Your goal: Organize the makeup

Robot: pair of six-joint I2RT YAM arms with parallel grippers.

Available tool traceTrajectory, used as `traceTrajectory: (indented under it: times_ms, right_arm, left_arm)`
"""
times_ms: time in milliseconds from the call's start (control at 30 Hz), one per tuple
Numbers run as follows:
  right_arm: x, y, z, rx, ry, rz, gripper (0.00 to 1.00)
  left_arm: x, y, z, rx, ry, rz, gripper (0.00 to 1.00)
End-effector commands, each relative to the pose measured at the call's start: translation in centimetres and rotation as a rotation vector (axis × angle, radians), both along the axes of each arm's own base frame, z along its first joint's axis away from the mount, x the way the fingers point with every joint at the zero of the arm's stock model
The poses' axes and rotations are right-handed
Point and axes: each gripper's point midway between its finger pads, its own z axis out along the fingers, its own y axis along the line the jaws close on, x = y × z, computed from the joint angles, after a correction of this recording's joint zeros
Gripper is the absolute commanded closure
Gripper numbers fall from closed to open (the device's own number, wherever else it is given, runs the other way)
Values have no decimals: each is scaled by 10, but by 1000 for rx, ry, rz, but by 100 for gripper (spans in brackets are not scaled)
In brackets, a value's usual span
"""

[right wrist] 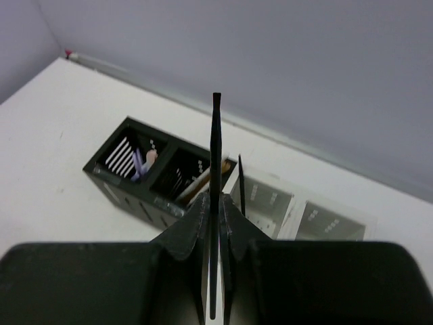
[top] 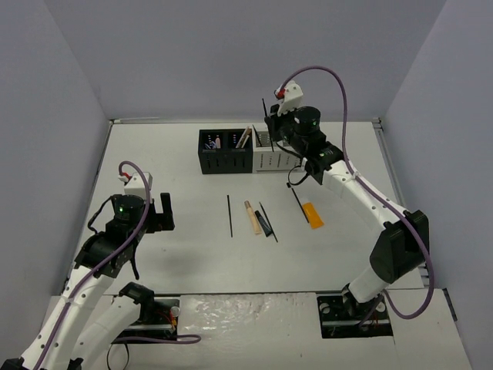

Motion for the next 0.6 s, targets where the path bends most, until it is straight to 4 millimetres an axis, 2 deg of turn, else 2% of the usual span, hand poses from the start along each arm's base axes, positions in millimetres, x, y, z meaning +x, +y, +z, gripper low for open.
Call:
traceTrajectory:
  times_ms: [0, 133, 333, 567]
  right_arm:
    - [20, -1, 80, 108, -368, -23, 100]
    - [42, 5, 68, 104, -416, 10, 100]
    - [77, 7, 35, 85, -423, 33, 100]
    - [101, 6, -24, 4, -357, 33, 100]
  left_arm:
    - [9, 1, 14, -5, -49, 9, 3]
    - [9, 1, 14, -4, -51, 8, 3]
    - [10, 1, 14, -3, -52, 10, 3]
    - [11, 0, 12, -3, -42, 5, 3]
